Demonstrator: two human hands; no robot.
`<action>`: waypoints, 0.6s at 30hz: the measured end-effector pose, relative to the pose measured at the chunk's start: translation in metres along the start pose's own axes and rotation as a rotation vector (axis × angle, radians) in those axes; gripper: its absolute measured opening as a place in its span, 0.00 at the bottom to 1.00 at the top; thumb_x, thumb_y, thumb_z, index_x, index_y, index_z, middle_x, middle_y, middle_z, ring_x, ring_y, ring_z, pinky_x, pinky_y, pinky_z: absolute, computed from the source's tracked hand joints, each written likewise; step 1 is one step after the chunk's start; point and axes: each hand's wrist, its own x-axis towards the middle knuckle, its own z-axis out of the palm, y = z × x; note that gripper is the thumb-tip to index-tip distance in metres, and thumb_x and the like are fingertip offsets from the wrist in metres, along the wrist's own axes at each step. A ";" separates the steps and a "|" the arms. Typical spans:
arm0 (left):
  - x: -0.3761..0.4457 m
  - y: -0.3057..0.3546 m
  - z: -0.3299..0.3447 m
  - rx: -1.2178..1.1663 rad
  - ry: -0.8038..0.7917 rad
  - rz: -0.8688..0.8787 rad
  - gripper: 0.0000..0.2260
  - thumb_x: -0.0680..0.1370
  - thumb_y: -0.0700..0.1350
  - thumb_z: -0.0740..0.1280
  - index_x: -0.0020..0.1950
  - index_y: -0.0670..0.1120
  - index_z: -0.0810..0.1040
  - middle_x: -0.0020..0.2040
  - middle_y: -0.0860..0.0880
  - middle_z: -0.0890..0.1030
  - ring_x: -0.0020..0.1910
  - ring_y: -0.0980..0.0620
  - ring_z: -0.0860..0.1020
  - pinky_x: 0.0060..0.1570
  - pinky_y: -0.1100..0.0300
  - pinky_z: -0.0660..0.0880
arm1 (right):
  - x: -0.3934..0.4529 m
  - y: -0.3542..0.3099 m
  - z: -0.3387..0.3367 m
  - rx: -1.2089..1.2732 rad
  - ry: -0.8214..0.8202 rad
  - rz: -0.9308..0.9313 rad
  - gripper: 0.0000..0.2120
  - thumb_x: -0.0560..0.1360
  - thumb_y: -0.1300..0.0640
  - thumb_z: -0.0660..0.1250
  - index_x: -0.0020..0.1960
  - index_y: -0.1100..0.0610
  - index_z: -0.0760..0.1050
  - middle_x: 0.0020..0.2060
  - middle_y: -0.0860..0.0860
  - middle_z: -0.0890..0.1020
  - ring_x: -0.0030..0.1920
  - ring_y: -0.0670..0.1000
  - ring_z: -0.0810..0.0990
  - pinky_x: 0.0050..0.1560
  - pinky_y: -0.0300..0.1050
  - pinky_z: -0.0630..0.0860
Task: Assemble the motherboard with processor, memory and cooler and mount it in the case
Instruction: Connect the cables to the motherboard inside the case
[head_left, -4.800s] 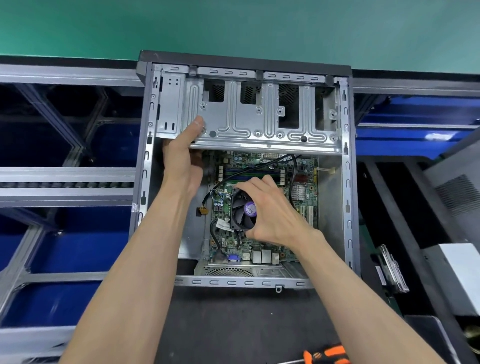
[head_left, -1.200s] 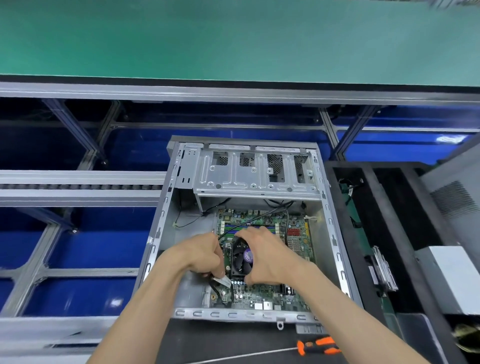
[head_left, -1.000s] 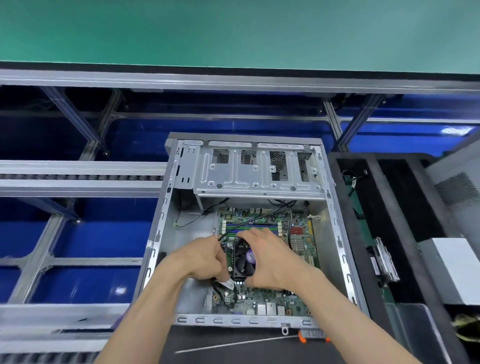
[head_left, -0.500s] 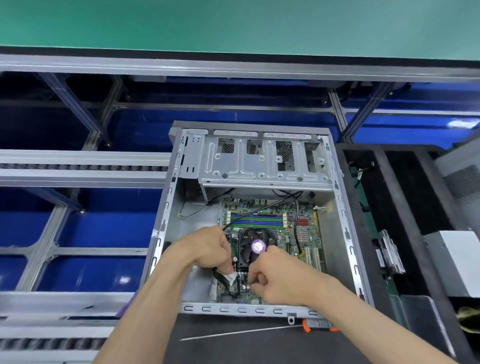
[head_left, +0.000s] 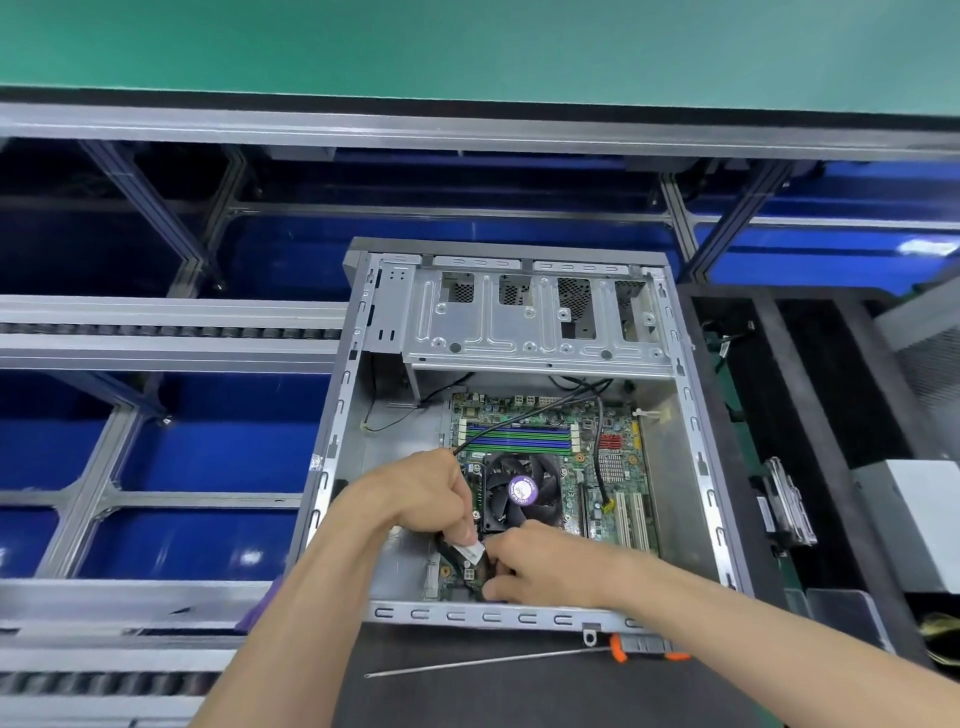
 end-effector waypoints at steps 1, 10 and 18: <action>0.000 0.000 0.000 -0.001 -0.004 0.000 0.05 0.69 0.42 0.76 0.36 0.52 0.86 0.31 0.60 0.82 0.39 0.60 0.79 0.38 0.64 0.72 | 0.001 0.000 0.000 0.004 -0.001 0.004 0.13 0.81 0.52 0.64 0.45 0.60 0.69 0.43 0.62 0.80 0.41 0.57 0.72 0.42 0.53 0.72; -0.002 0.001 0.002 -0.011 -0.047 0.002 0.04 0.65 0.44 0.73 0.37 0.50 0.86 0.34 0.58 0.83 0.43 0.54 0.81 0.44 0.56 0.79 | 0.005 -0.005 0.002 -0.035 -0.025 0.032 0.11 0.81 0.59 0.61 0.42 0.64 0.69 0.32 0.56 0.70 0.38 0.57 0.68 0.38 0.48 0.62; -0.002 0.004 0.001 -0.013 -0.035 -0.014 0.02 0.68 0.41 0.73 0.38 0.46 0.85 0.20 0.60 0.73 0.18 0.62 0.68 0.19 0.71 0.61 | 0.013 -0.014 0.003 -0.085 -0.107 0.051 0.13 0.83 0.58 0.59 0.46 0.68 0.71 0.38 0.62 0.74 0.40 0.60 0.72 0.38 0.49 0.64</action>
